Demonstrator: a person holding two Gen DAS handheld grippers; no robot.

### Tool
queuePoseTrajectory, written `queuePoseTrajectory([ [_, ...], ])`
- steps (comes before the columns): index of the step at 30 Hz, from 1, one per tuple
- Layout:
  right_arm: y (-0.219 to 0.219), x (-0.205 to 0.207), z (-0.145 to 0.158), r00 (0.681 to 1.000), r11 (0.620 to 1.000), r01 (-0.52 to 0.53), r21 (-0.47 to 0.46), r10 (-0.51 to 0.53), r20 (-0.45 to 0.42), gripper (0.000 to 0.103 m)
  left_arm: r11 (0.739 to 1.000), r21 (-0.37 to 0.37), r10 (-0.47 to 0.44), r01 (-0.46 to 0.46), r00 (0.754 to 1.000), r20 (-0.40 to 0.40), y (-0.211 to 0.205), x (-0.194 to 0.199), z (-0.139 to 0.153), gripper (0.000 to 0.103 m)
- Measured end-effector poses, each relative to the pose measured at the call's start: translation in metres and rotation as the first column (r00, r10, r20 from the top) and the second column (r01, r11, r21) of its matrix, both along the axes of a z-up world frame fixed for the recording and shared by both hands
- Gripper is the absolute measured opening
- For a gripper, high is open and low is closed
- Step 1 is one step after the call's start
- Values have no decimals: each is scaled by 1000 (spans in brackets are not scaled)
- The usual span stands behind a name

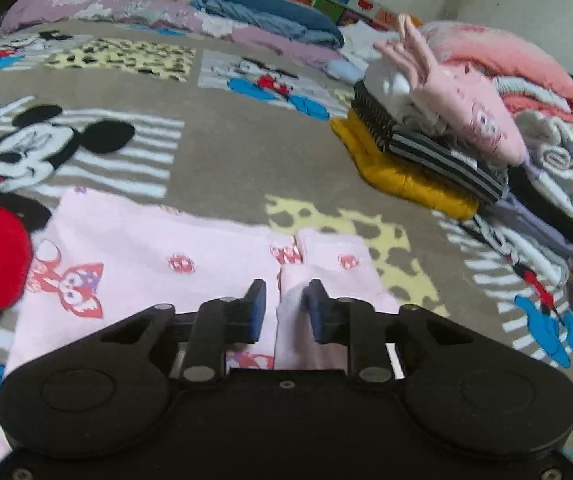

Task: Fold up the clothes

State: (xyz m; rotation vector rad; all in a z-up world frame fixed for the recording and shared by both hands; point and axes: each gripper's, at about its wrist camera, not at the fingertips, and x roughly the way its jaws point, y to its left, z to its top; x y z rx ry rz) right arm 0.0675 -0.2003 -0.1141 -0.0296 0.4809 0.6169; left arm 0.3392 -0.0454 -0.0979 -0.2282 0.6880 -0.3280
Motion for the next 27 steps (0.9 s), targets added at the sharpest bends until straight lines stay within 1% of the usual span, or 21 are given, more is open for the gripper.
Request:
queuePoseTrajectory([
  [2,1,-3,3,1000,1000,-2,5,2,18,79,1000,10,15,-15,999,41,3,-9,10,22],
  [4,2,-7,6,999,1000,-5,9,5,36,79,1000,2,-14,14,997,71,2,-19,17,22],
  [6,2,-10,8,999,1000,-12,9,11,51,78,998,16,-59,58,996,72,-6,-25,20,22],
  [9,4,-9,3,999,1000,-8,-17,8,34,79,990,89,-110,107,993,38,-28,-21,14,22],
  [12,6,-9,2,1000,1000,-1,-25,1,24,79,975,187,-108,118,992,-60,-50,-4,-3,22],
  [13,5,-8,2,1000,1000,1,-24,-1,21,79,971,208,-108,121,991,-73,-54,0,-5,24],
  [15,6,-8,1,1000,1000,2,-31,-1,20,79,977,186,-95,107,993,-74,-51,1,3,24],
  [17,9,-9,0,1000,999,1,-42,0,20,79,990,116,-71,74,997,-28,-37,-9,18,24],
  [18,10,-10,0,1000,999,2,-45,-1,23,79,993,92,-68,68,998,-1,-29,-17,26,24],
  [21,10,-13,3,999,999,10,-31,-9,33,78,997,69,-49,46,998,48,-1,-48,40,27],
  [23,8,-18,9,999,1000,16,-1,-16,50,78,999,46,-25,22,998,62,25,-73,43,44],
  [24,8,-21,13,998,1000,17,10,-18,63,78,1000,31,-9,7,998,66,40,-85,44,57],
  [27,9,-32,23,996,999,8,52,-13,93,78,997,-48,55,-52,996,68,82,-121,41,64],
])
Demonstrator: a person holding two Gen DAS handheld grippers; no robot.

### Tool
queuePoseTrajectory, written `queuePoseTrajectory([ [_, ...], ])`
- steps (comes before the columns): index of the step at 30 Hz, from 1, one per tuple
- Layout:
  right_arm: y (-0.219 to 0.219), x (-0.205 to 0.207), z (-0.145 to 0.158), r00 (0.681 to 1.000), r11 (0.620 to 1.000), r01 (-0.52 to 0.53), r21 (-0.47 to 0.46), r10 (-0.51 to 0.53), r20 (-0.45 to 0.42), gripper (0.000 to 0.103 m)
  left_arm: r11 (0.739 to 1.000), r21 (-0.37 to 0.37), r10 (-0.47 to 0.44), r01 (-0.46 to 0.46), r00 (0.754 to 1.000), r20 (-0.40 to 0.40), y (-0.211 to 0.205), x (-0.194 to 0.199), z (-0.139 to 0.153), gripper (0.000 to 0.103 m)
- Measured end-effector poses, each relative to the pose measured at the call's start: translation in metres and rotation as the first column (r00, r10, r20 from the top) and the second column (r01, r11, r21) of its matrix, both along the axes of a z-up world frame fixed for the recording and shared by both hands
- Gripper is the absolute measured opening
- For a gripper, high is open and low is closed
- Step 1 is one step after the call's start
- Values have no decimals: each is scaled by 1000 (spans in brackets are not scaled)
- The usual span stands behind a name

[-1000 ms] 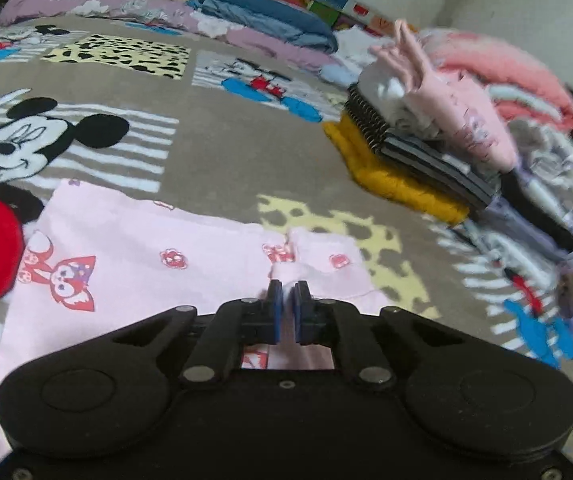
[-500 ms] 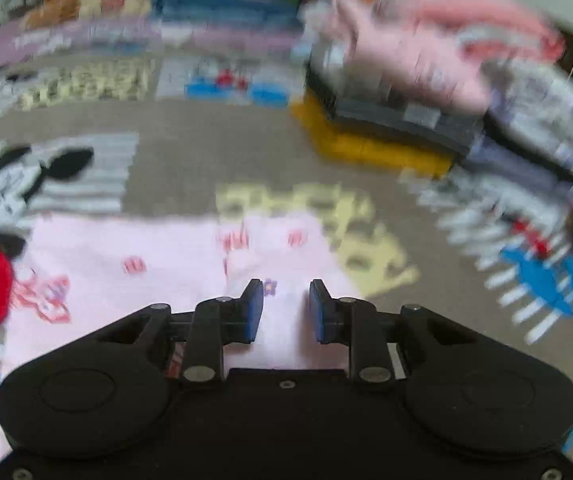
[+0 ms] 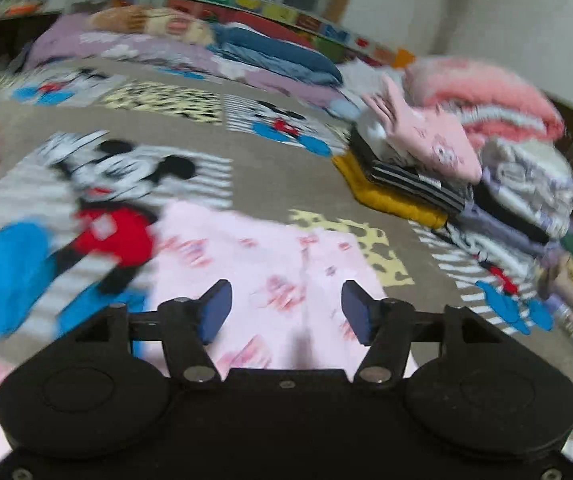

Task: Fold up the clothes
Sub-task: 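Raise the left gripper away from the folded pink garment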

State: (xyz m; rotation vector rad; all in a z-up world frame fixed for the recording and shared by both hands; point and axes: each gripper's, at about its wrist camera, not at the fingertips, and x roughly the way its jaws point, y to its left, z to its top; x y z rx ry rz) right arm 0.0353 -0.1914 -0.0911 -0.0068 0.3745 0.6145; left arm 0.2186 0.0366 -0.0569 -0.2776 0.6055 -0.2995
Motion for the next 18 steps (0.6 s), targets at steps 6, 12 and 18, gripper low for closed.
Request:
queuePoseTrajectory([
  [6,11,-10,8,998,995,-55,85,58,-34,78,979,-142,143,-143,990,-12,75,-71,-10,75],
  [12,37,-16,5,982,979,-133,152,151,-112,78,902,-292,310,-319,948,-78,145,-128,-33,75],
  [18,75,-27,2,951,961,-243,135,264,-163,78,818,-380,403,-432,902,-156,195,-154,-49,75],
])
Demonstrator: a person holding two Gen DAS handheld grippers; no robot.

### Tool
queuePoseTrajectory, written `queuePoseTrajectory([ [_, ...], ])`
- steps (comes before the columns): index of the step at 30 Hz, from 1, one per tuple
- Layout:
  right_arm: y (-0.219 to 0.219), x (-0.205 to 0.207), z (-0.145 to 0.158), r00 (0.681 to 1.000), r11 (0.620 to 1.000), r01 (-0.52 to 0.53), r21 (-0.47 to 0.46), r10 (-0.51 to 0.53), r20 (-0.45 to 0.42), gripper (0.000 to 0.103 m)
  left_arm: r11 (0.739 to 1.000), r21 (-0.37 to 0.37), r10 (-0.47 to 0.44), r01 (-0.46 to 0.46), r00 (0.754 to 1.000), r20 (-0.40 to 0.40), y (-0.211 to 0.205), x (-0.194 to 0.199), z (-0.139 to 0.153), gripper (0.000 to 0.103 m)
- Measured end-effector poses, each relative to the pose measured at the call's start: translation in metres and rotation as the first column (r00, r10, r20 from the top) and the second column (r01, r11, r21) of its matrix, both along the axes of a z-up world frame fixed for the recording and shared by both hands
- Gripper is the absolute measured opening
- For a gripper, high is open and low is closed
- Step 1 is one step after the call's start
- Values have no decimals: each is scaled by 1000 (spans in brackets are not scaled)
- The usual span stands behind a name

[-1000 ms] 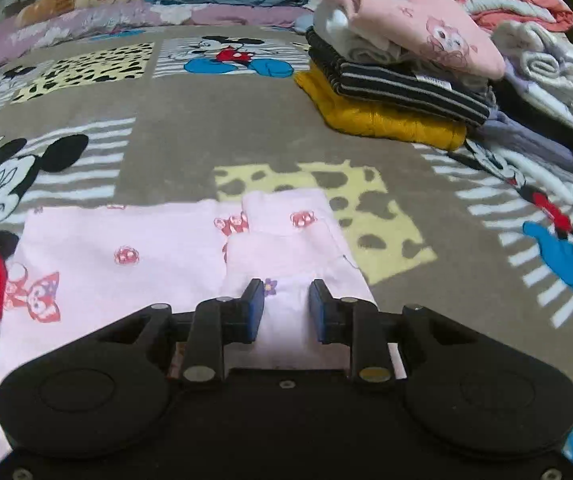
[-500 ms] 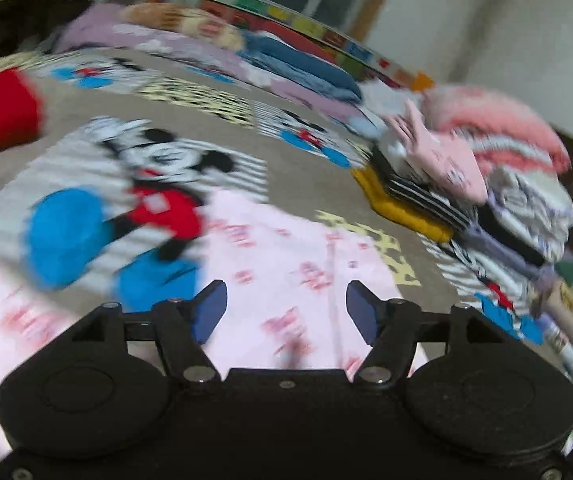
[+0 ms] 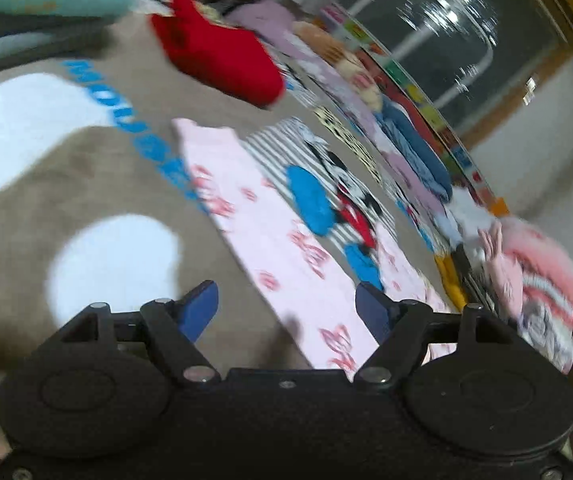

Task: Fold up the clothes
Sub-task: 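Raise the left gripper away from the folded pink garment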

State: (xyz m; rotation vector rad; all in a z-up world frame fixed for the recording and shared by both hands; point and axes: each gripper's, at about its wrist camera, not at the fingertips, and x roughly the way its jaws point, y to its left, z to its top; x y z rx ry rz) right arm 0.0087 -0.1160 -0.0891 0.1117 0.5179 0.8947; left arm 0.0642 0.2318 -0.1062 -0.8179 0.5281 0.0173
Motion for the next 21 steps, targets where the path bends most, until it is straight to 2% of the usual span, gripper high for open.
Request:
queuePoseTrajectory([
  [3,18,-12,0,999,998,-49,-42,50,17,78,997,-69,27,-27,1000,2,13,-1,-5,75],
  [6,24,-18,1,998,997,-52,-62,54,18,78,995,-83,53,-53,999,-2,15,3,-7,75],
  [10,10,-18,3,1000,999,-7,-45,7,-1,78,991,-86,100,-100,995,0,20,15,-8,73],
  [15,-15,-7,1,994,995,95,21,-94,-58,78,984,-89,159,-157,987,10,31,38,-13,69],
  [18,-26,-3,0,989,989,139,44,-136,-65,78,980,-82,181,-179,983,15,36,51,-14,63],
  [20,-33,-1,-1,986,985,160,60,-156,-65,78,978,-81,196,-194,980,21,40,58,-16,55],
  [21,-35,0,-1,985,984,167,67,-163,-64,78,975,-85,210,-207,978,20,42,62,-19,47],
])
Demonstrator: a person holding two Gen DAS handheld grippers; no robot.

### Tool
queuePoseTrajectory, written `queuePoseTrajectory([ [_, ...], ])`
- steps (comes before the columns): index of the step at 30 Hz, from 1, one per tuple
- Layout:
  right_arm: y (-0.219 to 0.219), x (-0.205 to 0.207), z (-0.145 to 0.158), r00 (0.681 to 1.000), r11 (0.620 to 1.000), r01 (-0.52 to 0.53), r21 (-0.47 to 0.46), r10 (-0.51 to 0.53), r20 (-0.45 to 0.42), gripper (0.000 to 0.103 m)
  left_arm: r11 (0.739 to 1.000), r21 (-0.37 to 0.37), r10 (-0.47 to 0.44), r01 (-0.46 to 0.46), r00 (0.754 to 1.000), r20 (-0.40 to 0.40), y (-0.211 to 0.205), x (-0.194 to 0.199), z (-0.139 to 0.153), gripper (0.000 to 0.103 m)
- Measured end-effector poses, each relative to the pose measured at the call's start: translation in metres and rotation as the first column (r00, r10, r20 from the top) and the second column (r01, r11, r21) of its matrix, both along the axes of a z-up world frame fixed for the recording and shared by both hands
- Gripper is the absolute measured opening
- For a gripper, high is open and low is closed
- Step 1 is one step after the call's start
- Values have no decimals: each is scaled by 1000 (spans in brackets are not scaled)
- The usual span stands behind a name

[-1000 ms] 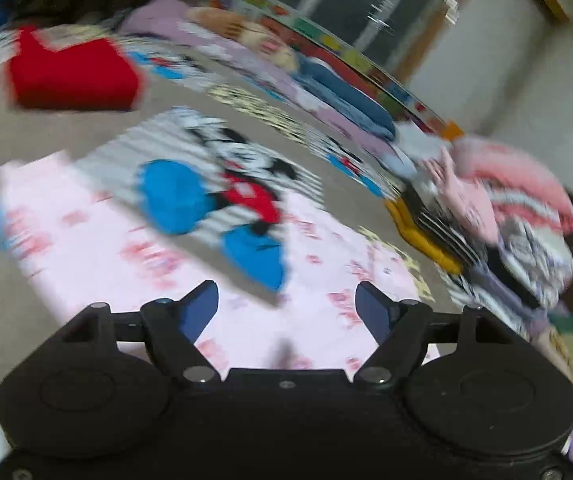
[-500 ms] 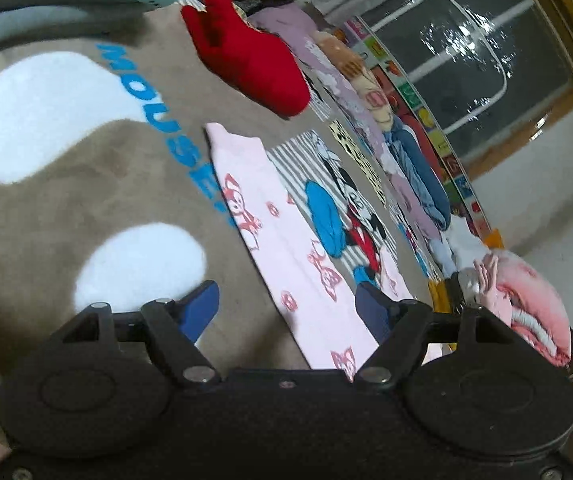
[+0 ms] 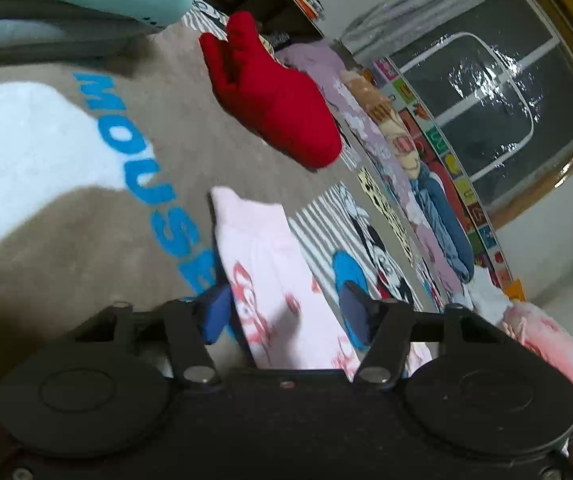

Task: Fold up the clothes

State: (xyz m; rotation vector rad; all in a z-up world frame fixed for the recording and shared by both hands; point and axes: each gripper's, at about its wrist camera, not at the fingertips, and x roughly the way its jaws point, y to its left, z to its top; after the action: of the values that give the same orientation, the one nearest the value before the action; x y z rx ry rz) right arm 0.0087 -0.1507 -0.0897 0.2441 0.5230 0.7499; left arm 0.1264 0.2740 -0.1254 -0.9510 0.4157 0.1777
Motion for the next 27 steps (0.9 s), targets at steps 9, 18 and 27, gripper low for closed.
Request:
queuePoseTrajectory([
  [9,-23,7,6,998,997,58,59,-60,24,78,999,-33,7,-6,1000,13,8,9,-1,12],
  [18,-44,25,-1,991,977,130,167,-129,-18,73,925,331,-246,185,957,152,-74,7,67,3],
  [27,-68,41,-15,980,927,190,323,-157,-124,73,579,703,-555,412,831,-29,-214,9,65,3],
])
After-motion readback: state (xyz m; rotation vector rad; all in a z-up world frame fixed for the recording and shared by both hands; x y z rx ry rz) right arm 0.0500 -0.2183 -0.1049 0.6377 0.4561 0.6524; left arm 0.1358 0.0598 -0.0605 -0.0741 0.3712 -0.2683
